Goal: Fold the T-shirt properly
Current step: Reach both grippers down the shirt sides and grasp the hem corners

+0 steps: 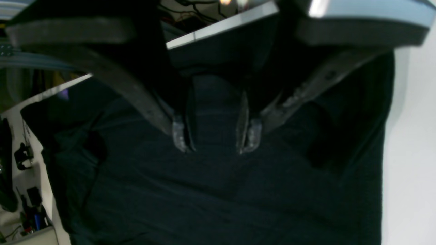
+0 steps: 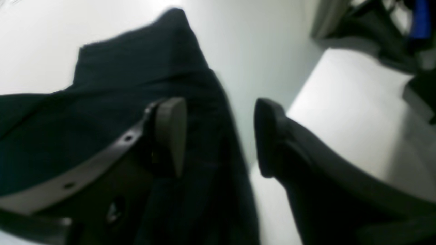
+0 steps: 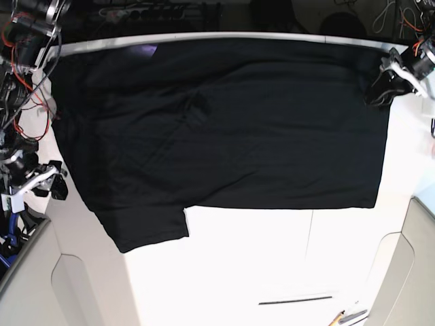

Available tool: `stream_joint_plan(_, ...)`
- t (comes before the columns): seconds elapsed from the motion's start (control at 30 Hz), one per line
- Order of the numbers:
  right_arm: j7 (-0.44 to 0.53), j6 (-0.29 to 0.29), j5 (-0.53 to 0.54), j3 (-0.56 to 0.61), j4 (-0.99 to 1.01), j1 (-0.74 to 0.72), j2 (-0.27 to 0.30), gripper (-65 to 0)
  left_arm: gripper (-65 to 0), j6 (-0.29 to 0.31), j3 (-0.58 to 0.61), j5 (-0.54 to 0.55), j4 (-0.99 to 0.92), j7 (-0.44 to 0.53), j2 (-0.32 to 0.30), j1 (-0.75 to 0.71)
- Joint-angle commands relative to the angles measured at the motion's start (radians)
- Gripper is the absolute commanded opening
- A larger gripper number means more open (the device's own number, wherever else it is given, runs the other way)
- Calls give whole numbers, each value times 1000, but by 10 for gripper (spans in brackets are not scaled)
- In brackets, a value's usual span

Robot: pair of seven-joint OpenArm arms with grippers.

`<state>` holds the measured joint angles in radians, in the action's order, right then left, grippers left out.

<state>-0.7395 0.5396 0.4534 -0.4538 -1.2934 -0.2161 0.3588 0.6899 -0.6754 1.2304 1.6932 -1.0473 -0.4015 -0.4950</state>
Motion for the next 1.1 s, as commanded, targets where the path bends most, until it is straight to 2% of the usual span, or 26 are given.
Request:
stream_joint_plan(0.0, 24, 8, 9, 20, 53, -55, 34, -331, -421, 8, -8, 22, 15, 18, -17, -2)
stream_joint_plan(0.1, 47, 12, 8, 88, 261, -162, 68, -331, -421, 8, -8, 23, 15, 18, -17, -1)
stream_joint_plan(0.23, 87, 21, -2, 154, 452, -260, 67, -331, -421, 8, -8, 23, 15, 18, -17, -1)
stream_joint_plan(0.4, 88, 33, -4, 228, 522, -285, 29, -331, -421, 8, -8, 23, 15, 19, -16, -1)
stream_joint_plan(0.5, 89, 33, -43, 257, 521, -285, 14, -334, -421, 8, -8, 23, 15, 19, -17, -1)
stream_joint_plan(0.53, 90, 33, -52, 261, 521, -285, 14, -354, -421, 8, -8, 23, 15, 19, -16, -1)
stream_joint_plan(0.57, 91, 32, -58, 262, 521, -285, 15, -403, -421, 8, -8, 23, 15, 19, -16, -1)
stream_joint_plan(0.67, 94, 32, -73, 261, 521, -285, 23, -650, -421, 8, -8, 22, 15, 55, -17, 6)
stream_joint_plan(0.73, 93, 32, -72, 261, 521, -285, 26, -650, -413, 8, -8, 13, 15, 56, -16, 34)
stream_joint_plan(0.8, 94, 29, -72, 261, 521, -285, 26, -650, -365, 8, -7, -24, 15, 57, -16, 81)
stream_joint_plan(0.87, 94, 29, -71, 262, 521, -285, 26, -650, -357, 8, -7, -69, 14, 71, -16, 137)
stream_joint_plan(1.07, 105, 29, -68, 262, 521, -285, 26, -650, -357, -5, 44, -314, -14, 233, -19, 327)
